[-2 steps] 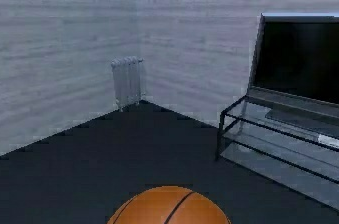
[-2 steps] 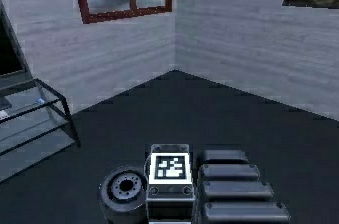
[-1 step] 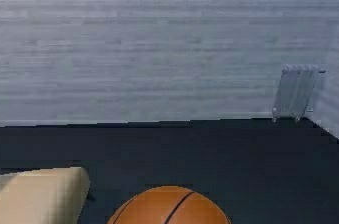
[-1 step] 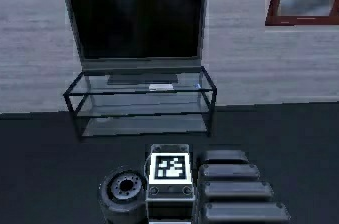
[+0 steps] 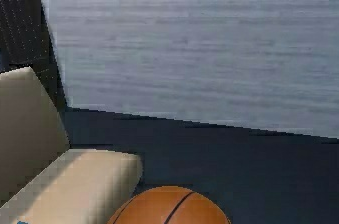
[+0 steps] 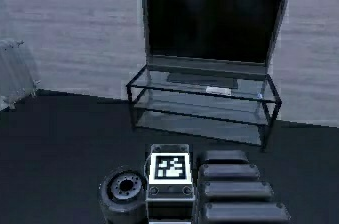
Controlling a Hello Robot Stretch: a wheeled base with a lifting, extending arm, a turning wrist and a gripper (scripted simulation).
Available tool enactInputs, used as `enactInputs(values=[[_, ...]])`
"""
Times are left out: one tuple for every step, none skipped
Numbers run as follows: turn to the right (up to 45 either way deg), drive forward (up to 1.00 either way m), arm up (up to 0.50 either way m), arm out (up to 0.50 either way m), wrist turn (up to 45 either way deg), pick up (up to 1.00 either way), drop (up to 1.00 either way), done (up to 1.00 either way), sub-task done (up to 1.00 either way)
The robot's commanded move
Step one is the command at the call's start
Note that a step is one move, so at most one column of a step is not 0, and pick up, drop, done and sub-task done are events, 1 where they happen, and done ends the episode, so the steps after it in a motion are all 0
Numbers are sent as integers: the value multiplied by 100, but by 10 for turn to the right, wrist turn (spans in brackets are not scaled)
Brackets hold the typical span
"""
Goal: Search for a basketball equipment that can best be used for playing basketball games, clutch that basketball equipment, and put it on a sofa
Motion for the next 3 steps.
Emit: enactInputs(values=[[450,0,0,0,0,0,0,0,0],[450,0,0,0,0,0,0,0,0],[390,0,0,0,0,0,0,0,0]])
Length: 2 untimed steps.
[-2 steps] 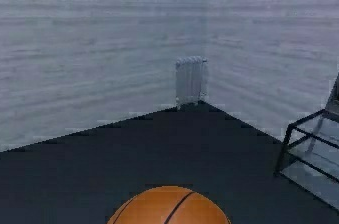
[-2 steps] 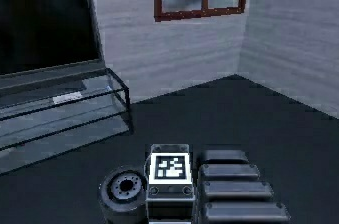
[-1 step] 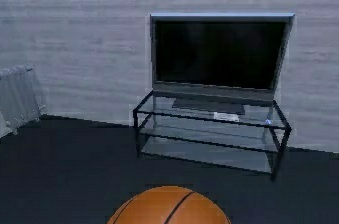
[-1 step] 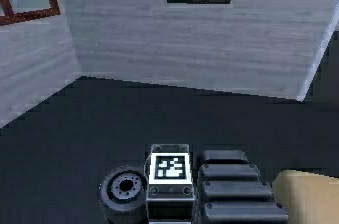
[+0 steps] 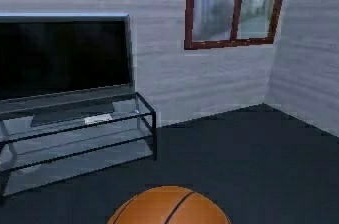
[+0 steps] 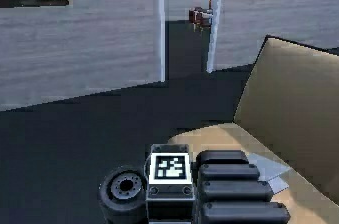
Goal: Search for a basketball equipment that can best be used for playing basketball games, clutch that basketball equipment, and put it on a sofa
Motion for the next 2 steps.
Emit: enactInputs(values=[[450,0,0,0,0,0,0,0,0],[450,0,0,0,0,0,0,0,0]])
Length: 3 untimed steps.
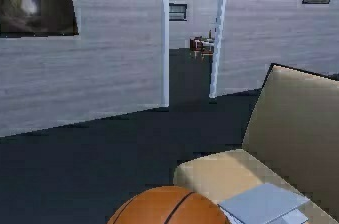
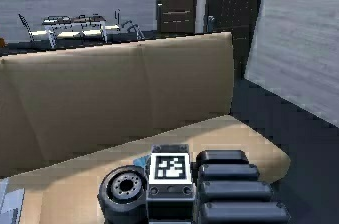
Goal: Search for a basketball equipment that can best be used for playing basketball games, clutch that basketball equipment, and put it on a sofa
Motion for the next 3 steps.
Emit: enactInputs(values=[[450,0,0,0,0,0,0,0,0],[360,0,0,0,0,0,0,0,0],[30,0,0,0,0,0,0,0,0]])
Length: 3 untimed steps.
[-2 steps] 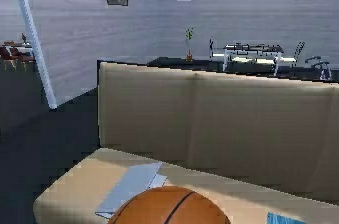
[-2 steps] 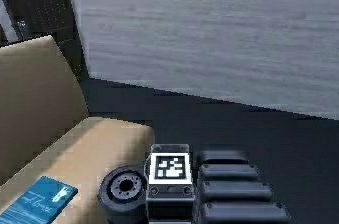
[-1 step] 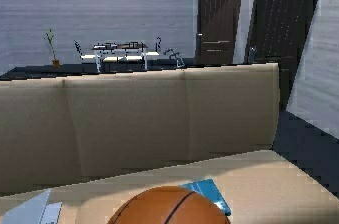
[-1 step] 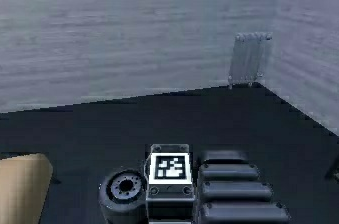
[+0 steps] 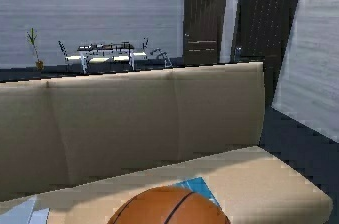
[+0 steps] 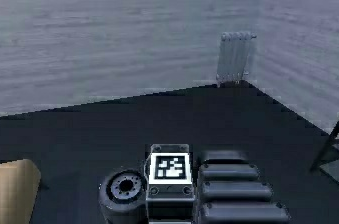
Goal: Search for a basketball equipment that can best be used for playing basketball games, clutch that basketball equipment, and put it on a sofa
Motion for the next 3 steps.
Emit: enactInputs(values=[[0,15,0,0,0,0,0,0,0],[-450,0,0,0,0,0,0,0,0],[-450,0,0,0,0,0,0,0,0]])
